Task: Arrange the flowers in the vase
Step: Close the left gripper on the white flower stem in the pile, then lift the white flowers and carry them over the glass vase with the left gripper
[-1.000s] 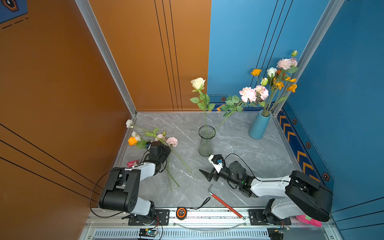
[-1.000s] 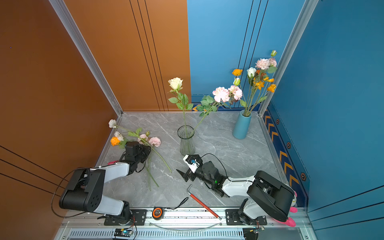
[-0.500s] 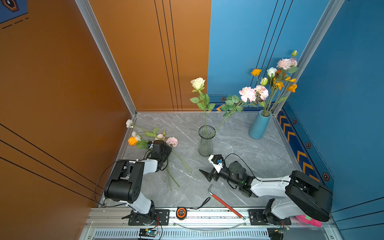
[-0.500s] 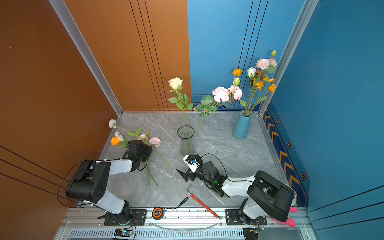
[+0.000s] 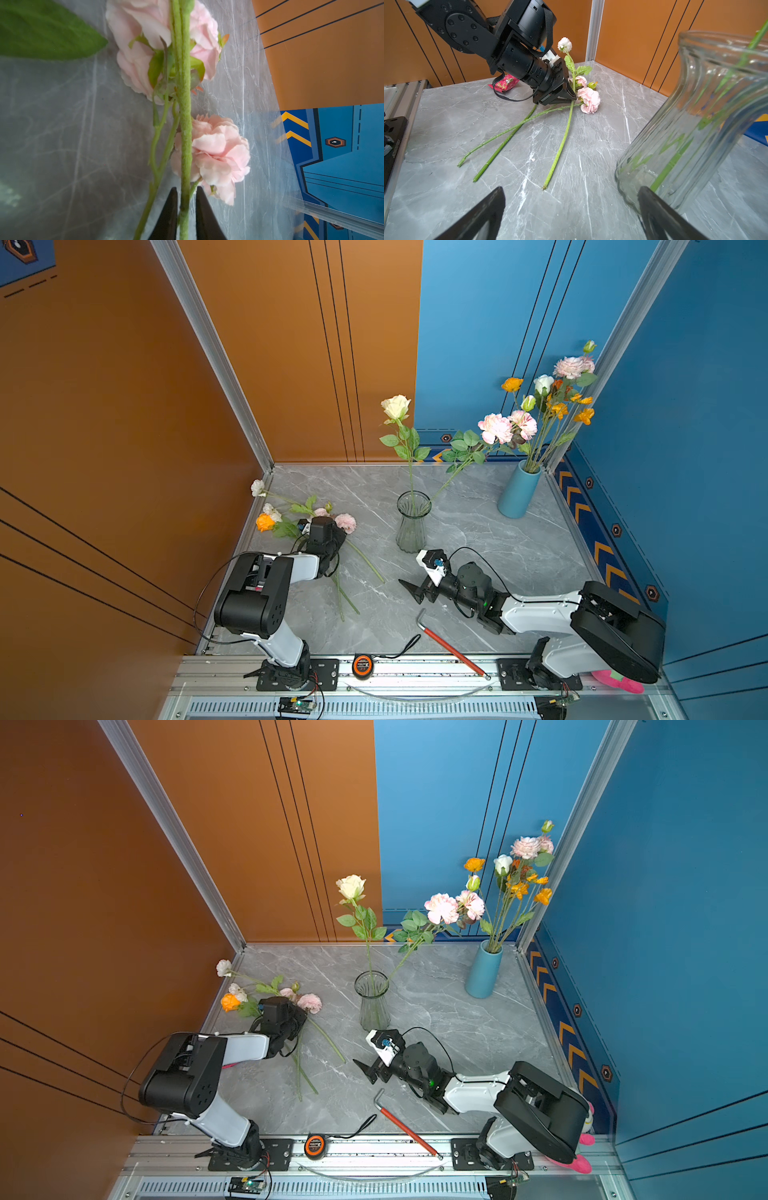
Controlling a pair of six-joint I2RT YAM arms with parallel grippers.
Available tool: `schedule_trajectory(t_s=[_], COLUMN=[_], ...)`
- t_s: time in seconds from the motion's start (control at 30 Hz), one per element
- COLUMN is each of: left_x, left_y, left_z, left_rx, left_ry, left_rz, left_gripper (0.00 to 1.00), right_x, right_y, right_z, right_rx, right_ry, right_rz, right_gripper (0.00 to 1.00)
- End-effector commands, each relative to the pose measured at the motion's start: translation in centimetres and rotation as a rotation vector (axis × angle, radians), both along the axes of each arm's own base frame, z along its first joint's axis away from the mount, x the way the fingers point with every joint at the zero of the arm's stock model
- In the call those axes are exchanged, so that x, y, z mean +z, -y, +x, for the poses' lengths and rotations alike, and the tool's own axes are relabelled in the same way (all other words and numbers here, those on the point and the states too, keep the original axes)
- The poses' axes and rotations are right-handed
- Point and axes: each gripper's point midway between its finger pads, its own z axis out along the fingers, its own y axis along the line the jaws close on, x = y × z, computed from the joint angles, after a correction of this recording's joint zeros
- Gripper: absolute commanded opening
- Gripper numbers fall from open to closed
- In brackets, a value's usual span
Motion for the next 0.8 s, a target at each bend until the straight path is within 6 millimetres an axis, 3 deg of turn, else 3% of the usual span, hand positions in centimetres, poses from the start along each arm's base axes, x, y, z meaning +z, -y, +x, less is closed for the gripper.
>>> schedule_trajectory(t_s=[0.0,0.23,0.6,0.77], left_x=[-0.3,0.6,5.7,9.1], left_y=[-0.1,0.0,0.7,0.8], left_z=[0.6,1.1,0.5,-0.3], left_rx=[0.003,-0.009,-0.082,-0.167], left_ry=[-0.004,0.024,0.155,0.183], left_rz=[0.016,0.004,0.023,0.165], left_gripper=[0.17,0.00,0.00,0.00], right_x=[1.3,1.2,1.2,1.6], right_y=[-0.2,-0.1,0.4,1.1], right_z=[0.2,0.3,1.1,1.4], right_rx=[0.008,0.003,-0.016,-0.030], right_ry=[0.022,0.024,0.005,0.000], right_rz=[0.015,0.010,0.042,0.067], right_gripper=[1.00,1.00,1.00,1.00])
